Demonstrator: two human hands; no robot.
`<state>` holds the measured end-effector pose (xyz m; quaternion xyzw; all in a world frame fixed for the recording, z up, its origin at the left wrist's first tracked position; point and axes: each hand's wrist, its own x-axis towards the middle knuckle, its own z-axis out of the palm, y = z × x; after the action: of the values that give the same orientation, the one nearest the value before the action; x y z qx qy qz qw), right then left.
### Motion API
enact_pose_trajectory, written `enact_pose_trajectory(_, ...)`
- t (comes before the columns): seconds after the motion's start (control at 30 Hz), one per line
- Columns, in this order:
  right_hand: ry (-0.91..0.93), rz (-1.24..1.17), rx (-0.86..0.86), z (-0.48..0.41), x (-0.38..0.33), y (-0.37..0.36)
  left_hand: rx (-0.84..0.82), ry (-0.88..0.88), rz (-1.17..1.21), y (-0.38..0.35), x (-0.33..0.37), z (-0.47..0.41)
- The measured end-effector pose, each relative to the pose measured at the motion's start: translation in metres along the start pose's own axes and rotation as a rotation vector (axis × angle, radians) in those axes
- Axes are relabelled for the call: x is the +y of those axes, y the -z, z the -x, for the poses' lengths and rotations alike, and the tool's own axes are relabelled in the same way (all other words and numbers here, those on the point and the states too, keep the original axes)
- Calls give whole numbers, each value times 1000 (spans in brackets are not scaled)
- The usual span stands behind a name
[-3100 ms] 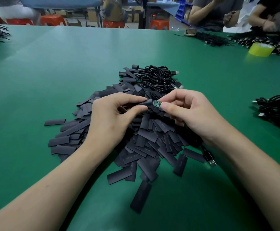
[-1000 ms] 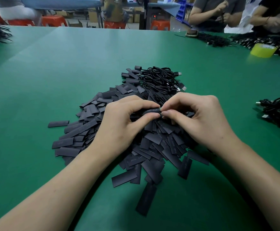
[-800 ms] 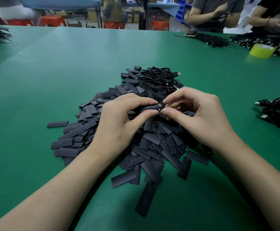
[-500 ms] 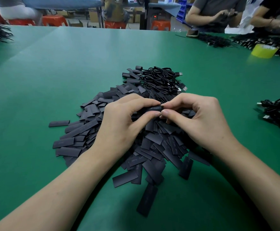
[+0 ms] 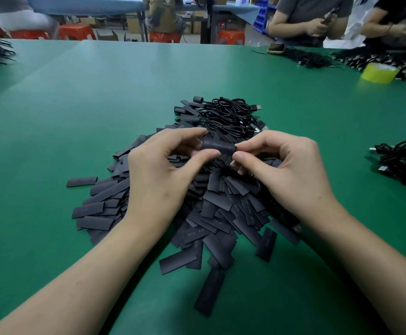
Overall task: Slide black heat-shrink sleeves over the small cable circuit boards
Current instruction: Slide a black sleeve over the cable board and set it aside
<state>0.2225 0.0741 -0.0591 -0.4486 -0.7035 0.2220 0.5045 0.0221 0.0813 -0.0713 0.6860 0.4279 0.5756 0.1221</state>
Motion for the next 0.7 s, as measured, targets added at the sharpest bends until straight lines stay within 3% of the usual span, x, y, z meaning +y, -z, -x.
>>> enact_pose_trajectory(0.2,-10,51,35,2,-1,-6,37,86,17,-3,1,3)
enact_pose_trajectory(0.7,-10,169,101,3,-1,-2,-25,-3,-113,-6,4,5)
